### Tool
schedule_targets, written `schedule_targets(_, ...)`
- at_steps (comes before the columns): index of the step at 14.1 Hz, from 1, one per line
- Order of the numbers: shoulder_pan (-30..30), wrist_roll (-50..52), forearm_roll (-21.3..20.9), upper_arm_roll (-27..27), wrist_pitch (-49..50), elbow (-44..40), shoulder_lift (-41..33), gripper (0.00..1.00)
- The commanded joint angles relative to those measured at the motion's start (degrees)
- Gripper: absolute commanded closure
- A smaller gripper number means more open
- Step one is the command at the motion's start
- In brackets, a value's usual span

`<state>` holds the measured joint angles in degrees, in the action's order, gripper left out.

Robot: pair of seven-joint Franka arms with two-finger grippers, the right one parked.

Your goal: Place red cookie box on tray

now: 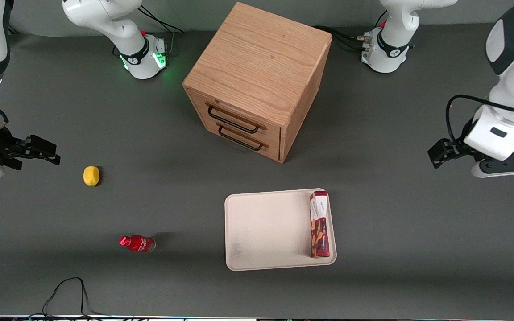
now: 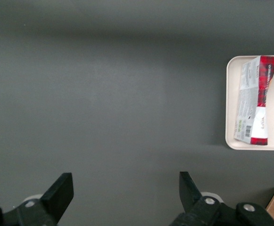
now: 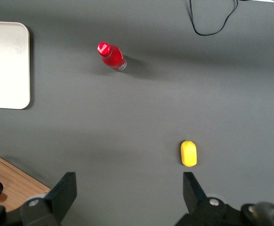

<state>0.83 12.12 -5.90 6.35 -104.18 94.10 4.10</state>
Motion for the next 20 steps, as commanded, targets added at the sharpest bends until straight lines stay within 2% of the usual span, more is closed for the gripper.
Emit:
schedule_targets(1, -0.13, -7.53, 4.40, -4.49, -1.64, 4.25, -4.36, 0.00)
schedule_targets(3, 0.92, -8.07, 4.67, -6.43, -1.47, 3.99, -4.53, 0.00)
schedule_targets(6, 0.67, -7.55, 4.67, -6.26, 0.89, 1.63, -4.62, 0.00)
schedule_targets(8, 1.01, -7.55, 4.76, -6.61, 7.20, -2.06, -4.54, 0.00)
schedule_targets(11, 6.53, -7.46, 4.85, -12.30, 9.17, -2.87, -4.62, 0.00)
schedule_targets(20, 4.71, -7.37, 6.17, -11.45, 11.44, -3.75, -4.36, 0.00)
